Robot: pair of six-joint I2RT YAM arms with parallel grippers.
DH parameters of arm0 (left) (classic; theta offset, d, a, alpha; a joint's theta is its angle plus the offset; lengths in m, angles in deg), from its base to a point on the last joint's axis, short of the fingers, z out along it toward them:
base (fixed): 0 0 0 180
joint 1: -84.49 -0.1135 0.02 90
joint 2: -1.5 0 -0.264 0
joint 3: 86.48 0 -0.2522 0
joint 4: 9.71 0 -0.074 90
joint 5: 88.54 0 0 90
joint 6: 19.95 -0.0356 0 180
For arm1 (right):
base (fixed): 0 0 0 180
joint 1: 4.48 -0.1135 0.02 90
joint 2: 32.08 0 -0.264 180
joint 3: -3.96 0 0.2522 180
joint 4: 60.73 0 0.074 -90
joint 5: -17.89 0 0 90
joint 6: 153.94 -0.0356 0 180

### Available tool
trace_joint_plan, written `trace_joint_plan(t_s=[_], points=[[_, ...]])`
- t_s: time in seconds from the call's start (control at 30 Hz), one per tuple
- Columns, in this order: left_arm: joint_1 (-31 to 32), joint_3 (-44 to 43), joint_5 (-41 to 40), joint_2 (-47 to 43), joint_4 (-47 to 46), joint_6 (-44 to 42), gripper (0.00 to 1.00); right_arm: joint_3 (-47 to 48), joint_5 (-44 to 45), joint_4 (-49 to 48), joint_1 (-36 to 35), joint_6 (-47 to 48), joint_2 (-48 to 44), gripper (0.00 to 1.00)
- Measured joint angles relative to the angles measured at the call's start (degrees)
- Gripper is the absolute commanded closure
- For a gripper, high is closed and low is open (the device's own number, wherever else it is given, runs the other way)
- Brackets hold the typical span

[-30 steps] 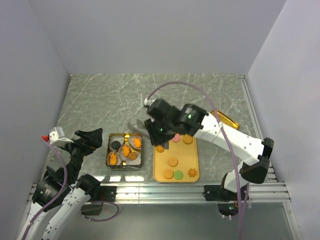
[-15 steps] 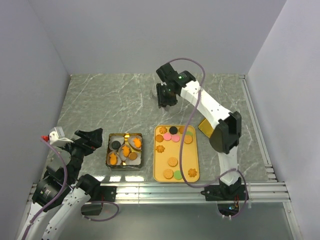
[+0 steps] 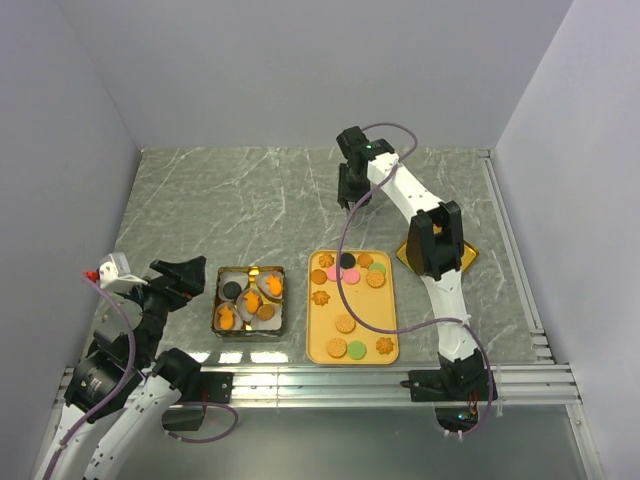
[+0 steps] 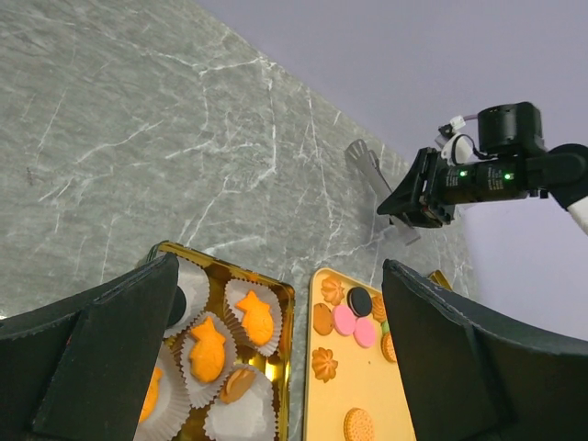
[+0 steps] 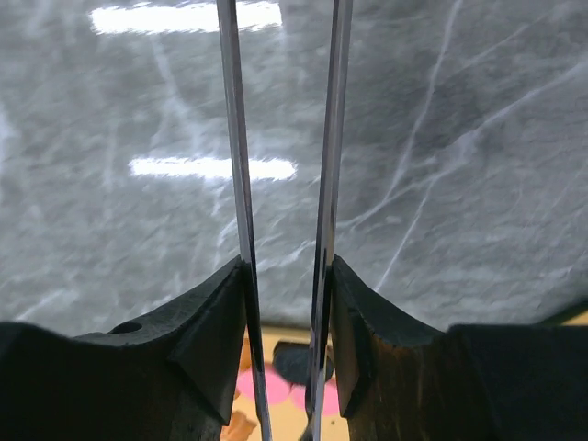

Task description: Pack the cookies

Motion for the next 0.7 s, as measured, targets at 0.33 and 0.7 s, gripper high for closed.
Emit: trace_joint_plan(t_s=[0.33, 0.7], points=[[0.07, 0.0, 0.55, 1.92, -0.37, -0.66, 0.0, 0.87, -0.09, -0.66, 0.79, -0.44, 4.87, 0.41], [0.17, 0.0, 0.44, 1.7, -0.37, -0.66, 0.01, 0.44, -0.11, -1.22, 0.79, 0.02, 7.13, 0.33]])
